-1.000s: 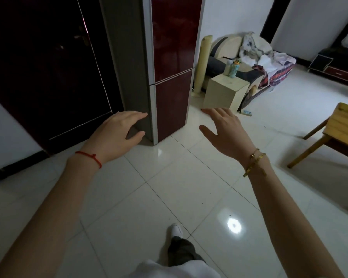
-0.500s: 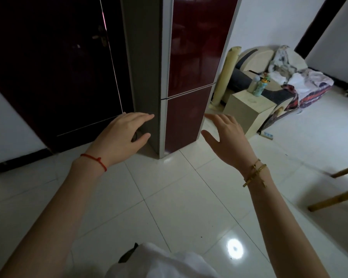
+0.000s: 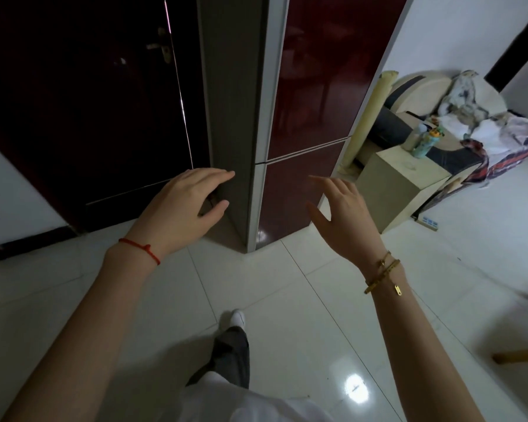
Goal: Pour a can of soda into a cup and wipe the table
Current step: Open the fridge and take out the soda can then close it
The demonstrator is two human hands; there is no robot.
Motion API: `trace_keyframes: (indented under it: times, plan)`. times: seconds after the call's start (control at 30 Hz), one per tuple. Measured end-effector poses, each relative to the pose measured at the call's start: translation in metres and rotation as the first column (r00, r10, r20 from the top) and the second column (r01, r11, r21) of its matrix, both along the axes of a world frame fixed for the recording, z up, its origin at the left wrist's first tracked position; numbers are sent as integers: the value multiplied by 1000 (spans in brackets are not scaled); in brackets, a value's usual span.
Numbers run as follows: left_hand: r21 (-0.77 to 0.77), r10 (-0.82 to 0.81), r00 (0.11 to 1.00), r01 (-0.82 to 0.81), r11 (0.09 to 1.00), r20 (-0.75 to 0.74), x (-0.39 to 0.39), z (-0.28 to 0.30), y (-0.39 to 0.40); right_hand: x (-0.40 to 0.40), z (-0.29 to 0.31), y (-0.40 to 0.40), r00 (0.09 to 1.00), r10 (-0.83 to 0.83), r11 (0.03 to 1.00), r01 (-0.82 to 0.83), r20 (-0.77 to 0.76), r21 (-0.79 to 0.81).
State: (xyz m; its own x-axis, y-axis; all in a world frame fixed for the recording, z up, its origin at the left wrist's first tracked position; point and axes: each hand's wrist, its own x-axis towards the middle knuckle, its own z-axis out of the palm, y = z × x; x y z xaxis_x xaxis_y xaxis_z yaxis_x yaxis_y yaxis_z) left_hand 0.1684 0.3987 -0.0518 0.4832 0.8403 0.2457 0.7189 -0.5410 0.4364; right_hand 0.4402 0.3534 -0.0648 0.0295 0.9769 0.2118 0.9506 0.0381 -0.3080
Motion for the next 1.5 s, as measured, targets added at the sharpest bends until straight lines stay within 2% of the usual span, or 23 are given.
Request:
trace_keyframes:
  times: [0.2,0.57,1.03,1.5]
  plan:
    - [-5,2,1000,-2,1000,-5,7,-2,95,5,3,95,1000,-15,999,16,19,-36]
    - [35,-31,1000,31,999,-5,21,11,259,-3,18,242,997,-62,998,61,-42,-17]
    - [-32,-111,993,113,993,42,39,-12,358,2,7,318,985,-165,986,165,-54,-9]
    - [-254,-27,978,80,964,207,105,-24,434,11,13,385,989,-133,988,137,-60,65]
